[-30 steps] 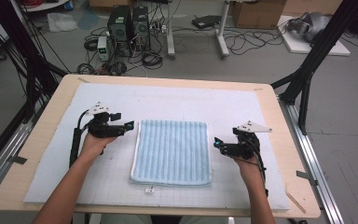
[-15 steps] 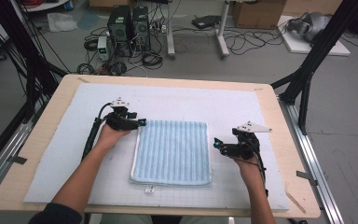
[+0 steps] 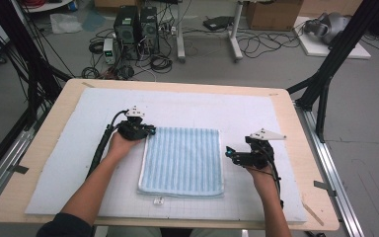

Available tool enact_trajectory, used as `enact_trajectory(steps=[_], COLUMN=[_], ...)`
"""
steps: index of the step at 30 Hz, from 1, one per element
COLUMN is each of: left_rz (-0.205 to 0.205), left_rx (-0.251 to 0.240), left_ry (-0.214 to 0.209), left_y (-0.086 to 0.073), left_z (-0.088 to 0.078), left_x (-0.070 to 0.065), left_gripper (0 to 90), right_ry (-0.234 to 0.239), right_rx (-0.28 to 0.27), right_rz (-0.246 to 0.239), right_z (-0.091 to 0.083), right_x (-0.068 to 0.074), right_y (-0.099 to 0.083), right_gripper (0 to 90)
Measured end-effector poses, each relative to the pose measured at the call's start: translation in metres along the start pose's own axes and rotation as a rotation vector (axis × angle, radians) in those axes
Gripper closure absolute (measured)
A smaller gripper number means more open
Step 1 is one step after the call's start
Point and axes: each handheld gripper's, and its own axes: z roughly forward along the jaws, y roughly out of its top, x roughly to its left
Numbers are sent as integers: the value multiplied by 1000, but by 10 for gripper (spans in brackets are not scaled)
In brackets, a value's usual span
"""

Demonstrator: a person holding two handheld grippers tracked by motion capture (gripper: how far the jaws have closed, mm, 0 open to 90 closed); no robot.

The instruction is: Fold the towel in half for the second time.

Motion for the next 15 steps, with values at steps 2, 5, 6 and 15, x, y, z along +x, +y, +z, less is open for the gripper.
enact_trajectory(steps=[2,5,6,15], left_rz=[-19,-19,-15,-28], left_rx=[-6,-6,-2,-8], left_ry=[-4,-6,-8,-15], left_y=[-1,-1,-1,-2], left_z=[1,1,0,0], left_x=[1,1,1,2], left_gripper=[840,853,857,860], right_ry=[-22,-36,-32,1], right_rx=[4,20,21,102], right_rz=[-4,0,1,12], right_z=[3,9,11,53], right_x=[1,2,1,-8], right_y=[0,0,1,17], right_gripper=[113,113,113,115])
